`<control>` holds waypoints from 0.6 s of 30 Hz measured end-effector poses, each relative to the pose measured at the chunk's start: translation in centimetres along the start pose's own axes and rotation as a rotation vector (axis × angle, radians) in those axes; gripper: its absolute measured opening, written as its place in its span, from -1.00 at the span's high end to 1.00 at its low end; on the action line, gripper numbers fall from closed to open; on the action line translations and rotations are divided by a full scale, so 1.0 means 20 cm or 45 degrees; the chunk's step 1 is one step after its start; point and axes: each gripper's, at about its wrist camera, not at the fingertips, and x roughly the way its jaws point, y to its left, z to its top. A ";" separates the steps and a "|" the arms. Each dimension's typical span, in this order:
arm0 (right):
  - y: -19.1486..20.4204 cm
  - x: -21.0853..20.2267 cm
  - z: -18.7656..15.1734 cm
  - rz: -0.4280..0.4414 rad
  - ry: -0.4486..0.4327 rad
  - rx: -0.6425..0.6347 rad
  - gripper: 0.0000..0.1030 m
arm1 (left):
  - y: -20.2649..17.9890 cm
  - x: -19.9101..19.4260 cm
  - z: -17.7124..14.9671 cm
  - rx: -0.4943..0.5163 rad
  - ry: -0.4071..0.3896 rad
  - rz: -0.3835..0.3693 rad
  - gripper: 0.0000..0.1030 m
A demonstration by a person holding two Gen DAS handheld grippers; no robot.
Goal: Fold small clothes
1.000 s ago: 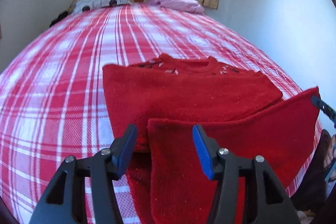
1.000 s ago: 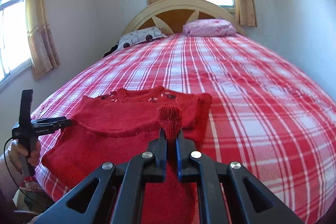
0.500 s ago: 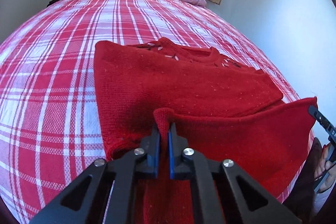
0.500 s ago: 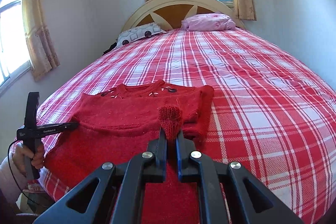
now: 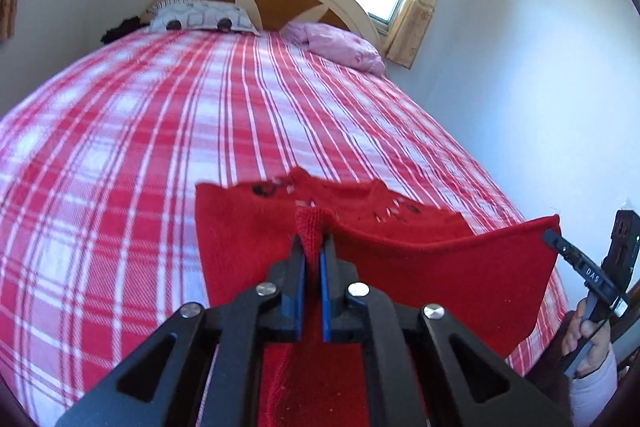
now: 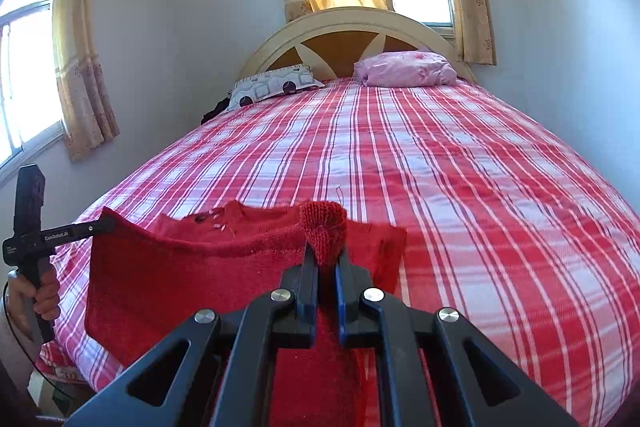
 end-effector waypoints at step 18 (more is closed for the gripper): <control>-0.12 0.79 0.34 -0.110 0.118 -0.015 0.88 | 0.18 0.40 0.32 -0.133 -0.017 0.189 0.88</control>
